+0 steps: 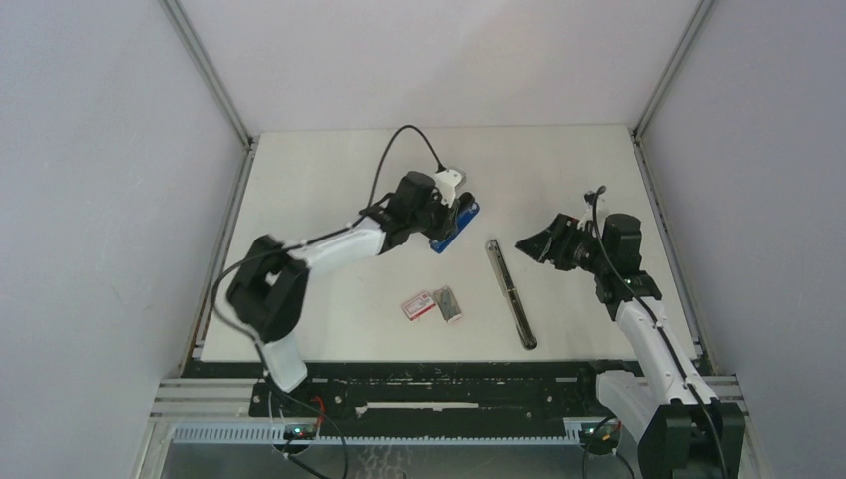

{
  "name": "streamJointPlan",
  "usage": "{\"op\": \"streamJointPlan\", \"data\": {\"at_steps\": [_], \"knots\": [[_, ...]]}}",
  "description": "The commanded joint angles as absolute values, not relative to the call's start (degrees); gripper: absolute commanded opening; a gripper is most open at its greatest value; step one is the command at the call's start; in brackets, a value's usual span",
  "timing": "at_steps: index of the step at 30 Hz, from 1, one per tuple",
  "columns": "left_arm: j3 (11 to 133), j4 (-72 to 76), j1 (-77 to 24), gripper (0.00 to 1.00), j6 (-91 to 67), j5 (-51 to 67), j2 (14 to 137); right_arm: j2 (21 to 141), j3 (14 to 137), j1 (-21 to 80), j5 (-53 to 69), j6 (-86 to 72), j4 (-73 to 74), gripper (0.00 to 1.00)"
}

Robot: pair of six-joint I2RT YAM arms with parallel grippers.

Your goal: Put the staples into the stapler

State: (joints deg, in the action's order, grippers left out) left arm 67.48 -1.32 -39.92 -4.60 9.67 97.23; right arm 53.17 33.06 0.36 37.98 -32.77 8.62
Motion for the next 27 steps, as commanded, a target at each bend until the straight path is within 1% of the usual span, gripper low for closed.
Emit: {"op": "streamJointPlan", "data": {"at_steps": [1,4,8,13,16,23,27], "knots": [[58.06,14.24,-42.51,0.0,-0.37,19.17,82.77,53.67,36.62,-0.7,47.35,-40.64,6.04,0.63],[53.27,14.07,-44.42,0.0,0.49,21.36,77.22,53.83,36.83,-0.67,51.37,-44.0,4.06,0.61],[48.95,13.83,-47.38,0.0,1.5,22.74,72.49,54.03,36.83,-0.65,54.73,-46.78,1.8,0.55],[47.93,11.49,-51.1,0.0,3.08,21.3,70.12,53.79,36.83,0.22,57.28,-49.79,-0.81,0.55],[47.53,11.25,-52.14,0.0,3.43,20.73,69.38,53.28,36.82,0.93,56.31,-49.62,0.01,0.54],[47.23,11.23,-52.7,0.0,4.11,20.6,68.07,54.5,36.84,5.7,53.59,-45.25,5.82,0.42],[47.03,11.24,-53.23,0.0,4.82,20.48,67.25,55.44,36.83,8.65,50.59,-44.76,6.32,0.33]]}}
